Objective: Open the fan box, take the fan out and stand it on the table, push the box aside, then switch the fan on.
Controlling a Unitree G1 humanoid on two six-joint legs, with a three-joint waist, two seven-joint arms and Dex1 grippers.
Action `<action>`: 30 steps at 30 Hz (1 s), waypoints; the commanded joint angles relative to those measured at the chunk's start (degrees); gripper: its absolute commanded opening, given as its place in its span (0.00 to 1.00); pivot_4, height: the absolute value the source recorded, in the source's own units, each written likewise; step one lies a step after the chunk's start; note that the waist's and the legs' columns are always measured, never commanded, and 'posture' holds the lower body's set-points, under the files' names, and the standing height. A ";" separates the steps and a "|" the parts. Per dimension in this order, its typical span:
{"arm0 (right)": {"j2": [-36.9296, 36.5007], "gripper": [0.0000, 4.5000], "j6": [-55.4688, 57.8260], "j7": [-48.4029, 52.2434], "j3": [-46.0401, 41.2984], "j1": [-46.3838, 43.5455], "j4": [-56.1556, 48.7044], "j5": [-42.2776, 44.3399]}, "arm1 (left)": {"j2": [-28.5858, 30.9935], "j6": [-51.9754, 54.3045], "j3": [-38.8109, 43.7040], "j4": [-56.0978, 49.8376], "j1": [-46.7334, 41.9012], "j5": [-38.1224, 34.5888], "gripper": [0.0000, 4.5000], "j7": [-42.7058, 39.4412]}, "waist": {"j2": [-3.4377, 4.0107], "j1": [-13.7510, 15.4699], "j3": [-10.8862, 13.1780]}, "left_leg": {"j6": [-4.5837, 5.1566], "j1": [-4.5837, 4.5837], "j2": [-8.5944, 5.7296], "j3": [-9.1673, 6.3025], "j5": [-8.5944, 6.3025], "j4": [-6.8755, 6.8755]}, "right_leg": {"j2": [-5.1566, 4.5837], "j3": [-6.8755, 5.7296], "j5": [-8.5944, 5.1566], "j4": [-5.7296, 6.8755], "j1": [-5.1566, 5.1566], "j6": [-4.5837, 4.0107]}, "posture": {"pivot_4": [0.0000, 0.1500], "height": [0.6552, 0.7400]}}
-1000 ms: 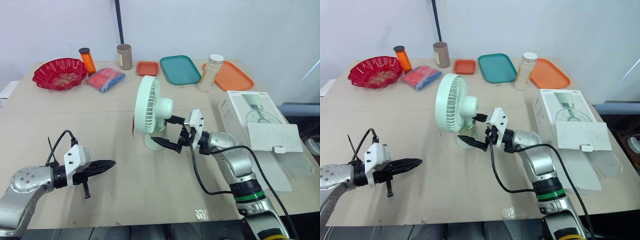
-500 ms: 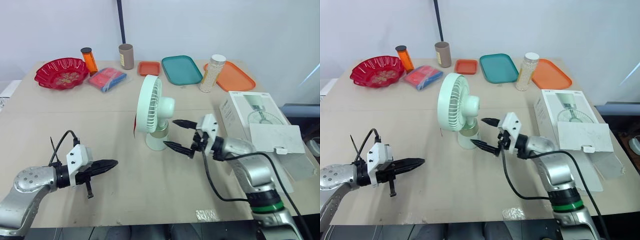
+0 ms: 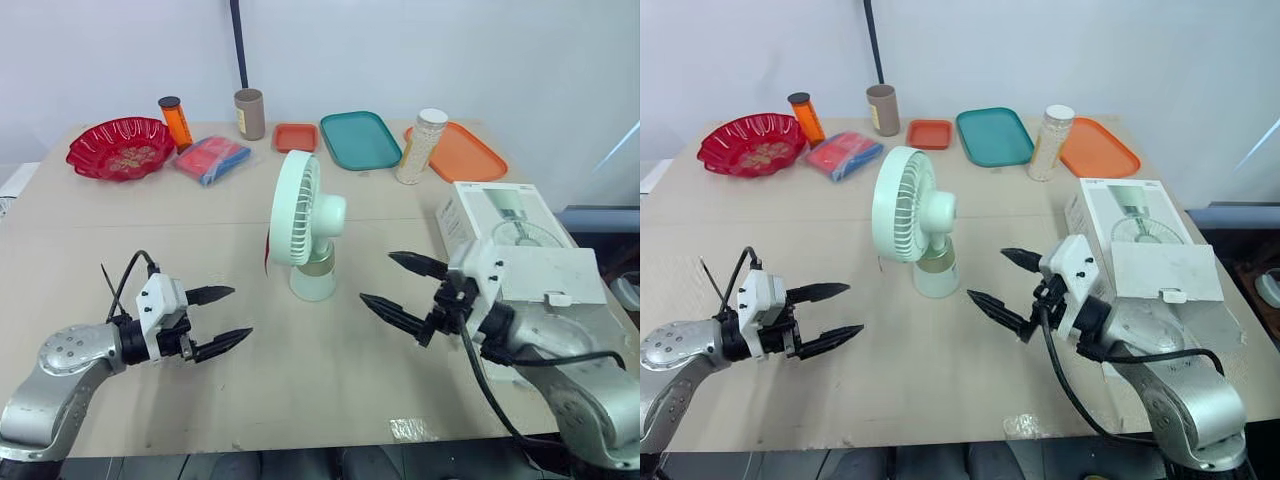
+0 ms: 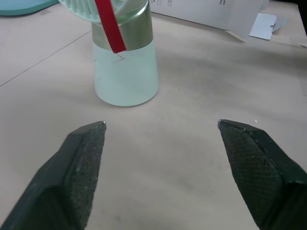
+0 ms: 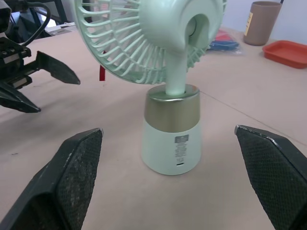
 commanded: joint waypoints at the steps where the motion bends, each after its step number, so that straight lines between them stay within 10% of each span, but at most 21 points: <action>1: 1.24 1.00 4.75 -7.60 -5.02 8.05 -11.90 4.75 | 2.36 0.82 3.99 -3.02 3.27 -2.29 0.97 -1.20 | 0.00 0.01 0.00 | 0.00 0.00 0.00 0.01 0.00 0.00 | 0.00 0.01 0.00 0.00 0.00 0.00 | 1.00 1.00; 17: -1.18 1.00 -14.80 0.63 -11.66 36.97 -12.99 -10.88 | 3.65 -8.92 5.21 0.07 8.97 1.61 0.97 -6.47 | -0.02 0.15 -0.11 | 0.02 0.45 -0.06 0.02 -0.03 -0.15 | -0.01 0.06 -0.18 -0.18 0.54 0.06 | 1.00 1.00; 30: -2.30 1.00 -18.26 3.44 -11.13 32.88 -8.48 -10.60 | 0.65 -7.94 12.73 -4.62 18.31 0.31 0.97 -0.48 | -0.10 0.15 -0.20 | 0.09 0.62 -0.01 0.15 -0.09 -0.20 | 0.01 0.20 -0.25 -0.20 0.66 0.05 | 1.00 1.00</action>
